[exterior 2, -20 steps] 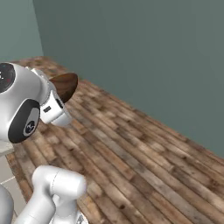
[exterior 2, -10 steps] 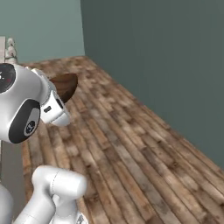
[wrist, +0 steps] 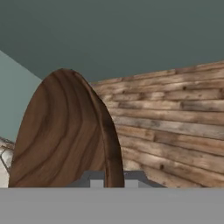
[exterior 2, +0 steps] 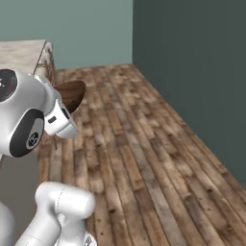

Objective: Take the smaller bowl and place it next to the appetizer plate on the dining counter , and place the larger bowl next to the plate with cooked food.

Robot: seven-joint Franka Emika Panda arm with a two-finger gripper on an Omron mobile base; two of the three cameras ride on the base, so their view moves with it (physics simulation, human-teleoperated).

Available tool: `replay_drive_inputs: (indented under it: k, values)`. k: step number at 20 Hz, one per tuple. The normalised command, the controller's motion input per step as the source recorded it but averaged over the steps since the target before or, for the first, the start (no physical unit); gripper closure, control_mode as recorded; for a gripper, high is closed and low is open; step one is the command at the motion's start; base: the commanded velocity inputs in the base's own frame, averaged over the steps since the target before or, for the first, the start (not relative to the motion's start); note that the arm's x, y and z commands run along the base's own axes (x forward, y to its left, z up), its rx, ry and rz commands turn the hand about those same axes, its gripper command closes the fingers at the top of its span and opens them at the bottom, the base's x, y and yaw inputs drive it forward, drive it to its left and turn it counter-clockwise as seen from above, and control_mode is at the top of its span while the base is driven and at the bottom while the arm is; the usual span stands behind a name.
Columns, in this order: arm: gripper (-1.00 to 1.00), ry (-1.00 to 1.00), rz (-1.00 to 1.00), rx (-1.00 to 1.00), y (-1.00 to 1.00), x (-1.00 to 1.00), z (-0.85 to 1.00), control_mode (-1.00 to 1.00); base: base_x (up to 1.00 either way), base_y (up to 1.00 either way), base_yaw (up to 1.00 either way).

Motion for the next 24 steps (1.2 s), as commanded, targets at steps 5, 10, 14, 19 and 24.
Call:
replay_drive_inputs:
  k: [5,10,14,19,24]
  values:
    - [1.0,0.0,0.0,0.0,0.0,0.0,0.0,1.0,1.0,-0.07,0.3]
    - [1.0,0.0,0.0,0.0,0.0,0.0,0.0,1.0,1.0,-0.11,0.29]
    - [1.0,0.0,0.0,0.0,0.0,0.0,0.0,1.0,1.0,-0.28,0.38]
    - [1.0,0.0,0.0,0.0,0.0,0.0,0.0,1.0,1.0,-0.35,0.47]
    - [1.0,0.0,0.0,0.0,0.0,0.0,0.0,1.0,1.0,-0.59,0.32]
